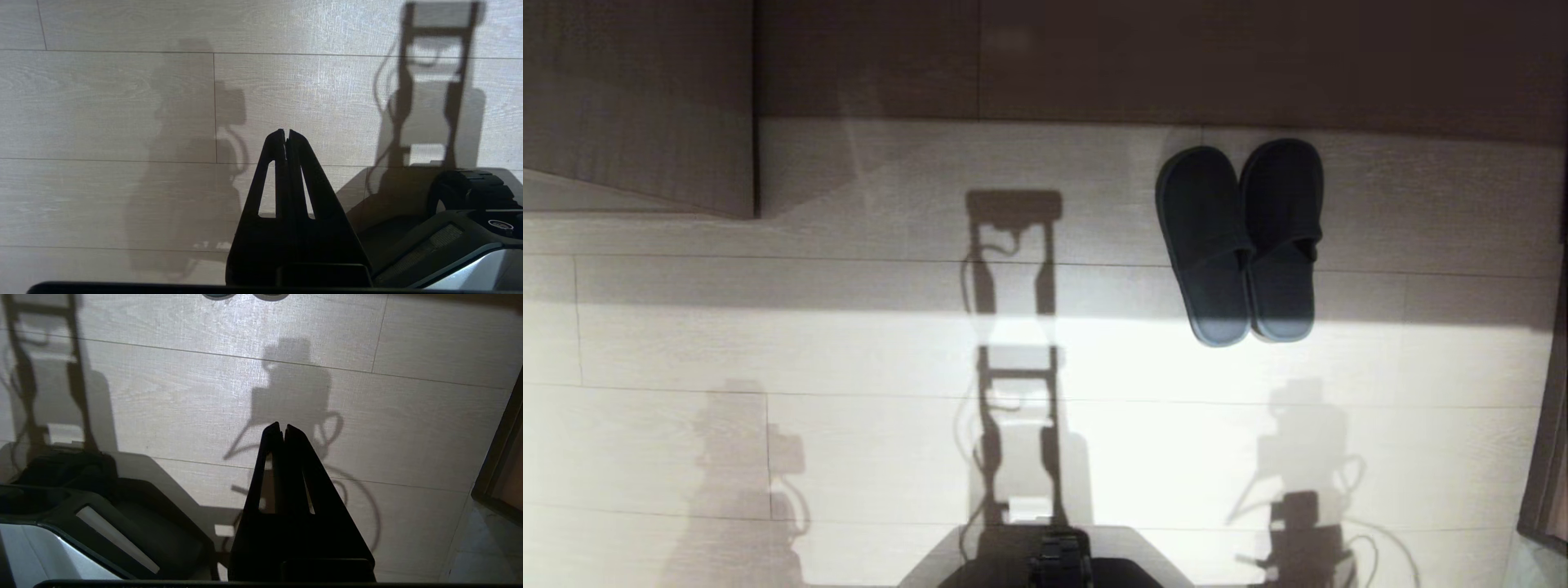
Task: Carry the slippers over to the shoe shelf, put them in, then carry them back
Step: Pick up the slippers on the floor
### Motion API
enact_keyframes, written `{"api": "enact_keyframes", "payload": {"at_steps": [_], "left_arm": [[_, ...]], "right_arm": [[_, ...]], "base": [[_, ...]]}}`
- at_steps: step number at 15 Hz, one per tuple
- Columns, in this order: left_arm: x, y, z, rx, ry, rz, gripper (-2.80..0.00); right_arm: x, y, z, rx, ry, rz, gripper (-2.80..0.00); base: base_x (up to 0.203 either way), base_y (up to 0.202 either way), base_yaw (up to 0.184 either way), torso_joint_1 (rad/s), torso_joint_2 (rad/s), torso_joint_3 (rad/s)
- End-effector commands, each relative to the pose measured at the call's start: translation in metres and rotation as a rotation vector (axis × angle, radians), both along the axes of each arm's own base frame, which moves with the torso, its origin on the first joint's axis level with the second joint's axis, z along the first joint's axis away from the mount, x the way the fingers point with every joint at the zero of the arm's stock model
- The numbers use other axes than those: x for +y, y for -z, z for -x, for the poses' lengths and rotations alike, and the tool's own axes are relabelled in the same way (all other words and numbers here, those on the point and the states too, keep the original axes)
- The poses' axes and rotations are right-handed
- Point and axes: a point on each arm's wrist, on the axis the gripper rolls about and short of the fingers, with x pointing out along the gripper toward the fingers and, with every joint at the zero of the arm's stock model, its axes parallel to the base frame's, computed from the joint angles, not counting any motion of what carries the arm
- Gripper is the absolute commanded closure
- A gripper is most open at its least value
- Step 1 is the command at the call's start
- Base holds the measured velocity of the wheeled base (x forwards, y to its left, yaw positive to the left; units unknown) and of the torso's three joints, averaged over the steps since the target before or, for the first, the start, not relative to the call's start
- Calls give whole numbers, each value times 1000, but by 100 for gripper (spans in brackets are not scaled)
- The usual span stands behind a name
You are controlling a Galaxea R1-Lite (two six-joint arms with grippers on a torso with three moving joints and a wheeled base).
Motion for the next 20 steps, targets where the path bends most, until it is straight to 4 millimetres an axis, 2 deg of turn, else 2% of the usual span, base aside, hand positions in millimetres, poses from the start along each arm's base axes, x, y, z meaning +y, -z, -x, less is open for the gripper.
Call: {"api": "enact_keyframes", "payload": {"at_steps": [1,8,14,15,17,18,20], "left_arm": [[0,0,0,0,0,0,0],[0,0,0,0,0,2,0],[0,0,0,-2,0,-8,0],[0,0,0,0,0,-4,0],[0,0,0,-2,-3,-1,0],[0,0,0,-2,-3,-3,0],[0,0,0,-2,-2,-3,0]], "right_arm": [[0,0,0,1,-1,6,0],[0,0,0,1,3,7,0],[0,0,0,4,3,-11,0],[0,-4,1,-21,-7,-9,0],[1,-27,2,-41,-53,-8,0],[1,-40,-3,-14,-69,-6,0],[2,-69,-28,84,-96,0,0]], "base": [[0,0,0,1,2,-195],[0,0,0,0,3,-196],[0,0,0,3,1,-36],[0,0,0,0,0,0],[0,0,0,0,0,0],[0,0,0,0,0,0],[0,0,0,0,0,0]]}}
